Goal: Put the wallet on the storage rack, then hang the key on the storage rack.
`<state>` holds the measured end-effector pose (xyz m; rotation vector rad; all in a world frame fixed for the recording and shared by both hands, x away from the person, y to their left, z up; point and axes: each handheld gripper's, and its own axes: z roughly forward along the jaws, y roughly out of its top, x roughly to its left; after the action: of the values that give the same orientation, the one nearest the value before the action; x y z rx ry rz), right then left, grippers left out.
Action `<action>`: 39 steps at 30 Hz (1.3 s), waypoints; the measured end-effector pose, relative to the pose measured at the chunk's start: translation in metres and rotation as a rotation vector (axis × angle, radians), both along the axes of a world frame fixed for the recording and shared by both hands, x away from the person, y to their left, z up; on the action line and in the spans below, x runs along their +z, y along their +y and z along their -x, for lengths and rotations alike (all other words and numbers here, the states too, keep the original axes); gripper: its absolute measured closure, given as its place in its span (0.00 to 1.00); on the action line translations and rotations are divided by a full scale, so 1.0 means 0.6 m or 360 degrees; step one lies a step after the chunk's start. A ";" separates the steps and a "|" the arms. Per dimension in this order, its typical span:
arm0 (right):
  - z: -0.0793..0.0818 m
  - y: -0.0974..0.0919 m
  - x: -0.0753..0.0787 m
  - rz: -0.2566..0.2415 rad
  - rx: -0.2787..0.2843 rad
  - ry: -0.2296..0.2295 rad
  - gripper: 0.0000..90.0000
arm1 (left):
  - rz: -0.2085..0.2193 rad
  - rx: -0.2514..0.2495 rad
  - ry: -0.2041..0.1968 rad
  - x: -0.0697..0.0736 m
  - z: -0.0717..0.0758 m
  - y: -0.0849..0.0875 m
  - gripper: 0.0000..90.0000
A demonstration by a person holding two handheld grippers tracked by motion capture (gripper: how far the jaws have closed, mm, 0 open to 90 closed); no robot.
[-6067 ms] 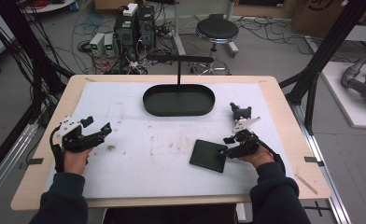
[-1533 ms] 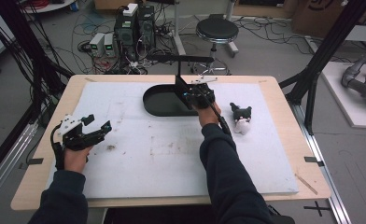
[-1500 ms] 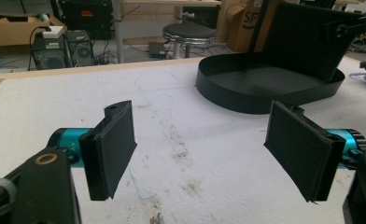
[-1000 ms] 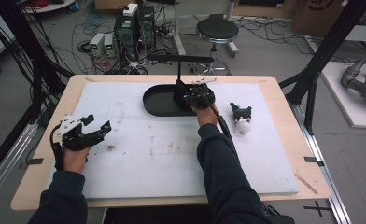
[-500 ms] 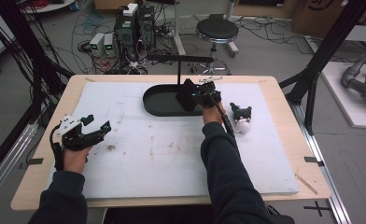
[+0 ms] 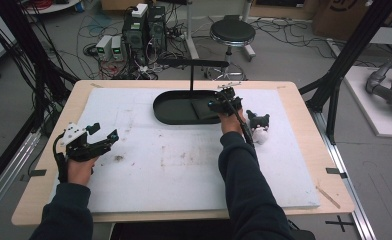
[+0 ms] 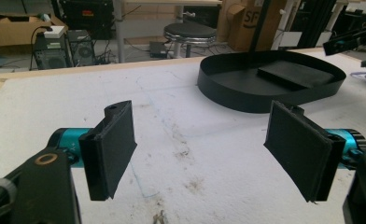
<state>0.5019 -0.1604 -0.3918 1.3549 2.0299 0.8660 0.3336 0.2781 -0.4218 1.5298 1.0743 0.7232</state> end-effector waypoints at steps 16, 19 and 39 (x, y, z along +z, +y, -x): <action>0.152 -0.152 0.056 -0.0045 0.0275 -0.0198 0.28 | 0.0004 -0.0005 0.0009 0.001 0.009 -0.007 0.22; 0.195 -0.191 0.040 -0.0025 0.0232 -0.0219 0.25 | 0.0004 0.0003 0.0006 0.001 0.014 -0.006 0.22; 0.227 -0.219 -0.006 0.0024 0.0108 -0.0187 0.24 | -0.0009 -0.0009 -0.0010 0.001 0.012 -0.008 0.22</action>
<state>0.3660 -0.2918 -0.3956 1.2042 1.9974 0.9356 0.3262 0.2731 -0.4212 1.5336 1.0639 0.7272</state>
